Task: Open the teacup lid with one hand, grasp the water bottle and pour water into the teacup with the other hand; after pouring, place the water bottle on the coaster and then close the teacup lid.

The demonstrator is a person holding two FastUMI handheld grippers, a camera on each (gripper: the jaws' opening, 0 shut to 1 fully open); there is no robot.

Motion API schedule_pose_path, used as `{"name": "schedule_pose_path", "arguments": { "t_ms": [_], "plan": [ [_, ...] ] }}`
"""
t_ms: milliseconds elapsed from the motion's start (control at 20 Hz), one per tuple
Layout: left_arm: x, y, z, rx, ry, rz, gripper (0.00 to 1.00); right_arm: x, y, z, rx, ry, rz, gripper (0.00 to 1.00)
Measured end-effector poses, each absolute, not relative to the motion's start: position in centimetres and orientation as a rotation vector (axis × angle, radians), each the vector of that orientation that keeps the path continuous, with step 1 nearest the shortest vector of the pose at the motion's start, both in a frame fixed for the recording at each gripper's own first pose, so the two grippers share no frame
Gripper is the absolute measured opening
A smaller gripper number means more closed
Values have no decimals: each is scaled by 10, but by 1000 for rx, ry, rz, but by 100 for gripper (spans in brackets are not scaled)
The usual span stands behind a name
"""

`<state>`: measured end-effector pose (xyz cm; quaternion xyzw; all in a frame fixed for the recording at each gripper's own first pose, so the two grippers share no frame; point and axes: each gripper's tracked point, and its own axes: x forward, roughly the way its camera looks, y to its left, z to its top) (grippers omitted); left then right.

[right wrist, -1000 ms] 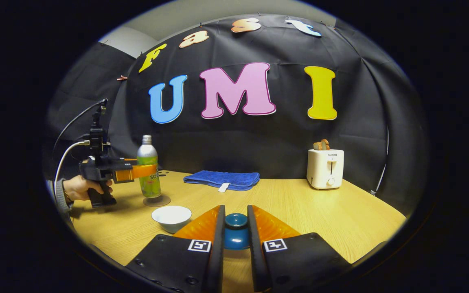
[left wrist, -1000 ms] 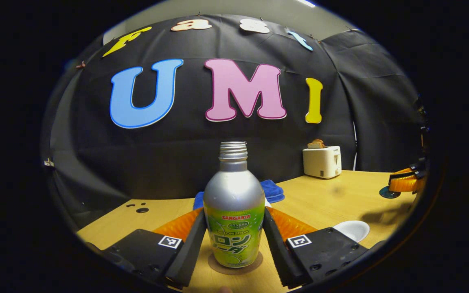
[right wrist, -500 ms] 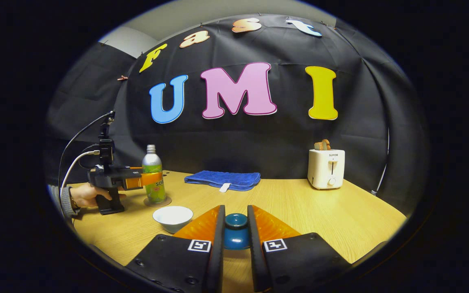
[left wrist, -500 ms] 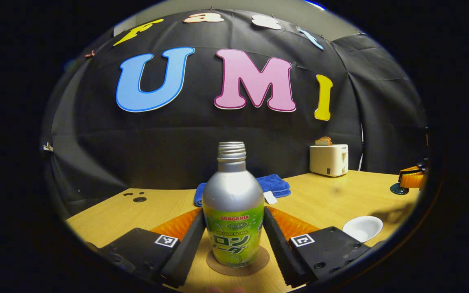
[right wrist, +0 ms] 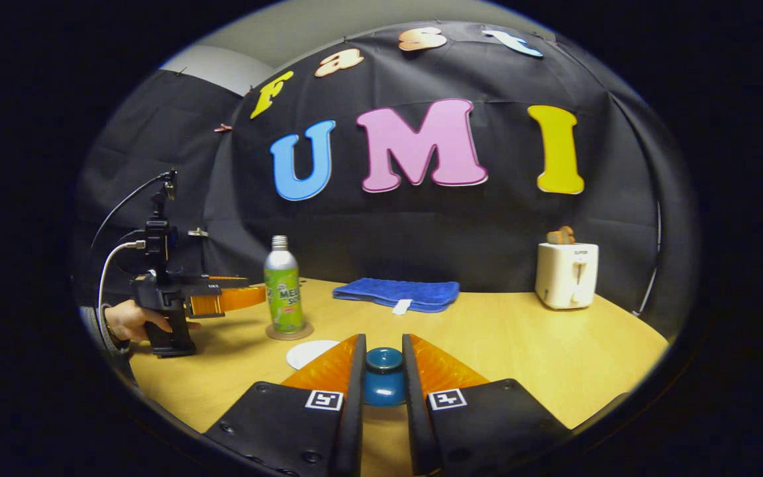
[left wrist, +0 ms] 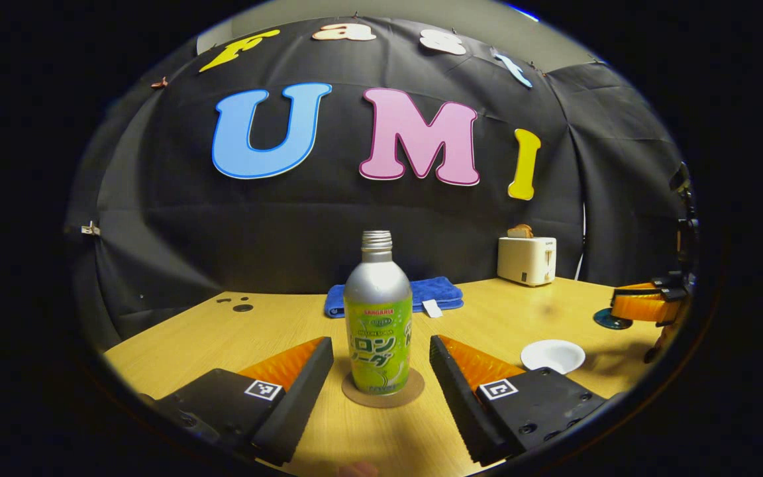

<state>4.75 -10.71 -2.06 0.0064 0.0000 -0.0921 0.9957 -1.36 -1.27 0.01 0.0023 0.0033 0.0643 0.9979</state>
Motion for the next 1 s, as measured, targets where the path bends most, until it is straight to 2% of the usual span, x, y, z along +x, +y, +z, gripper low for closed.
{"name": "schedule_pose_path", "arguments": {
  "t_ms": [250,600,1000],
  "plan": [
    [43,-105,-20,20,-8,-161,92,16,27,-6,3,24,196,32],
    [39,-99,-21,7,-9,-97,94,43,35,-22,-6,127,169,32],
    [39,-100,-21,7,-9,-101,94,47,39,-37,-6,220,182,32]
  ]
}}
